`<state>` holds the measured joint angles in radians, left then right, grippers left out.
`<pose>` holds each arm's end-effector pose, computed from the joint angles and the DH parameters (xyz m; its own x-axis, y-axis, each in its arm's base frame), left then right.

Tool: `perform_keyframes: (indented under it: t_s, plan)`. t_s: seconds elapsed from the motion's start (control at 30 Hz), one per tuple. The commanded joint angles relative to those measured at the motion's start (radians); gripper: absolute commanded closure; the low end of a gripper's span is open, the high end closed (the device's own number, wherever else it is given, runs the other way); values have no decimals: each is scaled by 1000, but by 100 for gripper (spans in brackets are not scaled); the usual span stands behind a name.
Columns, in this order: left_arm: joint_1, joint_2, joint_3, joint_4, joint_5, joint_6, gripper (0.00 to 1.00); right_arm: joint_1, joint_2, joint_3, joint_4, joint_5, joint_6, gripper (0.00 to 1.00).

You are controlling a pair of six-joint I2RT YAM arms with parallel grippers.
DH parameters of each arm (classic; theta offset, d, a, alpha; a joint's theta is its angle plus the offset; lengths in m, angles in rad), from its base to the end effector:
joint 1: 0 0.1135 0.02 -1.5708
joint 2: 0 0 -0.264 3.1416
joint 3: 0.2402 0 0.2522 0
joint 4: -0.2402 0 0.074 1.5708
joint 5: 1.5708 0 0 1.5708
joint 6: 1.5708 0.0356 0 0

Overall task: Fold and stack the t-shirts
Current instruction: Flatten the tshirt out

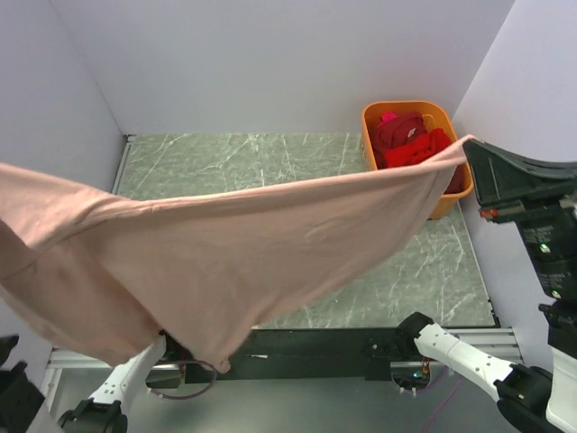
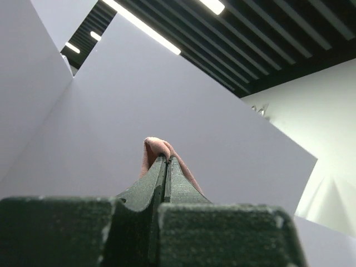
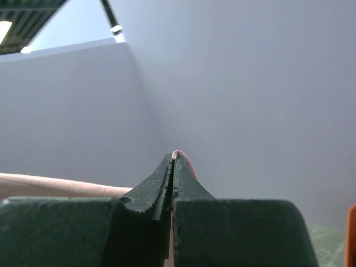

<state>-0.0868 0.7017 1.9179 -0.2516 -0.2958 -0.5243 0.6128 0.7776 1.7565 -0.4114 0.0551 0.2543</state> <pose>-0.0900 0.0183 0.6233 0.7501 -0.5459 -0.3733 0.3384 0.8018 -0.4926 0.0102 0.0048 0.5944 0.2907 0.5114 -0.8087 -0.6297 0.7386 0.2408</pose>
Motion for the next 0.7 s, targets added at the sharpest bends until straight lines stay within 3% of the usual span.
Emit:
perform_keyframes:
  t_s: [0.0, 0.2, 0.37, 0.5, 0.6, 0.67]
  plan:
    - [-1, 133, -19, 20, 4, 66, 99, 4, 101, -9, -23, 133, -44, 100]
    - [-1, 320, -135, 89, -95, 121, 99, -28, 248, -118, 69, 344, -63, 100]
    - [16, 550, -284, 224, -135, 196, 99, -217, 481, -225, 179, 244, 33, 100]
    - [77, 793, -316, 305, -15, 207, 99, -261, 690, -298, 333, 115, 30, 100]
    - [119, 1023, -269, 331, 106, 211, 100, -284, 929, -232, 353, 51, 36, 100]
    - [125, 1183, -226, 362, 150, 240, 99, -303, 1131, -82, 280, 19, 45, 100]
